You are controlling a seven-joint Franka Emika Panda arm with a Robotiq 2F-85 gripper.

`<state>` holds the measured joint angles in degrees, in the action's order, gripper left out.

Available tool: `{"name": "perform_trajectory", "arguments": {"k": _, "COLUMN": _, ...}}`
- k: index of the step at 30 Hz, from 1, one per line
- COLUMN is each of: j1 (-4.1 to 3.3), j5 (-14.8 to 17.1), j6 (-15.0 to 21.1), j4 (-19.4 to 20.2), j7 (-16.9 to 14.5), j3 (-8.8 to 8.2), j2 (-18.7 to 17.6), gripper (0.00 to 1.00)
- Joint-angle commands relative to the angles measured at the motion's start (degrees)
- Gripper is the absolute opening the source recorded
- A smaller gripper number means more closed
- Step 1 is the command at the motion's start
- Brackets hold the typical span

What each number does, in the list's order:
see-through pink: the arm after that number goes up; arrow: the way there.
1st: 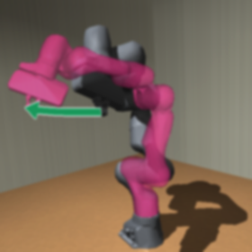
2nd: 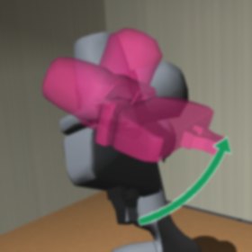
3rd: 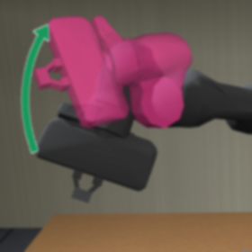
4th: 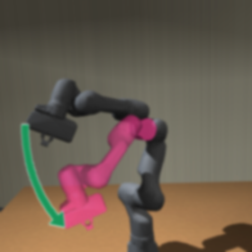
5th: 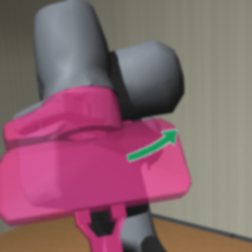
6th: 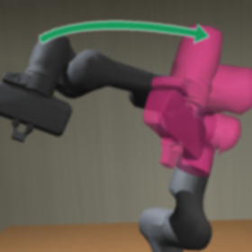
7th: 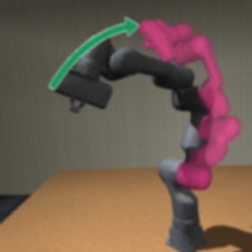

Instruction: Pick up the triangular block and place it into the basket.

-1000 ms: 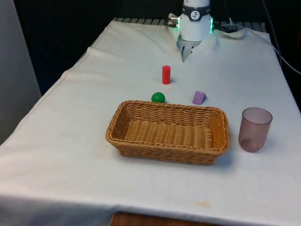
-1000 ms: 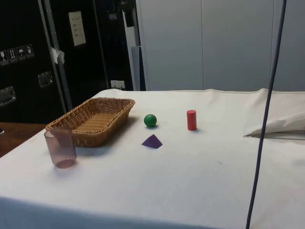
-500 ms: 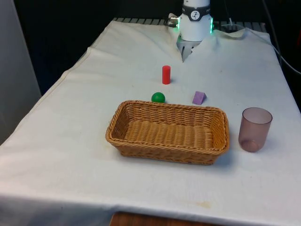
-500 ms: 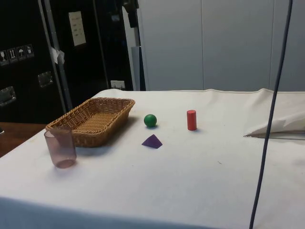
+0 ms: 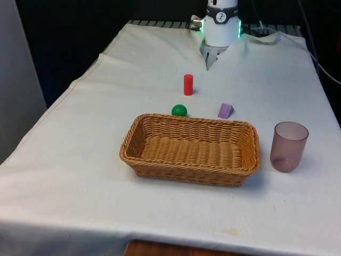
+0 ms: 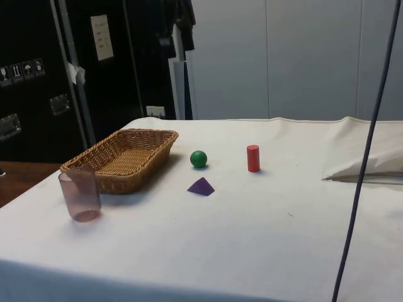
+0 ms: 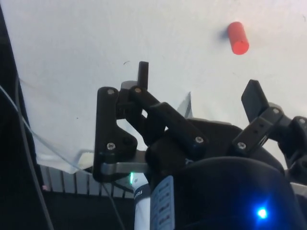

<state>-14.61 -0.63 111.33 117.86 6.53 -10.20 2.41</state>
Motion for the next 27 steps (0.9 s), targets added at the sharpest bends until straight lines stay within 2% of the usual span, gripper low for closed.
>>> {"name": "perform_trajectory", "arguments": {"k": 1, "j1": -0.17, "j5": -0.6, "j6": 2.1, "j4": 2.0, "j7": 1.3, "j3": 0.52, "j2": 0.7, "gripper": 1.00}}
{"name": "perform_trajectory", "arguments": {"k": 5, "j1": -0.11, "j5": -0.7, "j6": 5.0, "j4": 5.5, "j7": 2.9, "j3": 1.60, "j2": 1.5, "gripper": 1.00}}
{"name": "perform_trajectory", "arguments": {"k": 6, "j1": 0.00, "j5": -0.3, "j6": 4.1, "j4": 4.8, "j7": 2.2, "j3": 1.43, "j2": 1.1, "gripper": 1.00}}
{"name": "perform_trajectory", "arguments": {"k": 7, "j1": -0.11, "j5": -0.7, "j6": 5.7, "j4": 6.2, "j7": 3.3, "j3": 1.83, "j2": 1.7, "gripper": 1.00}}
{"name": "perform_trajectory", "arguments": {"k": 13, "j1": -0.06, "j5": -0.7, "j6": 9.6, "j4": 10.0, "j7": 5.4, "j3": 3.21, "j2": 2.1, "gripper": 1.00}}
{"name": "perform_trajectory", "arguments": {"k": 14, "j1": -0.11, "j5": -0.7, "j6": 10.3, "j4": 10.4, "j7": 5.7, "j3": 3.38, "j2": 2.0, "gripper": 1.00}}
{"name": "perform_trajectory", "arguments": {"k": 15, "j1": 0.00, "j5": -0.3, "j6": 9.2, "j4": 9.7, "j7": 4.9, "j3": 3.21, "j2": 1.7, "gripper": 1.00}}
{"name": "perform_trajectory", "arguments": {"k": 16, "j1": -0.11, "j5": -0.7, "j6": 10.8, "j4": 10.9, "j7": 6.0, "j3": 3.55, "j2": 2.0, "gripper": 1.00}}
{"name": "perform_trajectory", "arguments": {"k": 20, "j1": -0.06, "j5": -0.8, "j6": 13.5, "j4": 12.9, "j7": 7.4, "j3": 4.41, "j2": 1.9, "gripper": 1.00}}
{"name": "perform_trajectory", "arguments": {"k": 22, "j1": -0.11, "j5": -0.8, "j6": 14.7, "j4": 13.8, "j7": 8.1, "j3": 4.81, "j2": 1.9, "gripper": 1.00}}
{"name": "perform_trajectory", "arguments": {"k": 23, "j1": 0.00, "j5": -0.3, "j6": 13.9, "j4": 13.3, "j7": 7.3, "j3": 4.70, "j2": 1.7, "gripper": 1.00}}
{"name": "perform_trajectory", "arguments": {"k": 26, "j1": -0.06, "j5": -1.0, "j6": 16.9, "j4": 15.2, "j7": 9.2, "j3": 5.50, "j2": 1.7, "gripper": 1.00}}
{"name": "perform_trajectory", "arguments": {"k": 27, "j1": -0.06, "j5": -1.0, "j6": 16.9, "j4": 15.2, "j7": 9.2, "j3": 5.50, "j2": 1.7, "gripper": 1.00}}
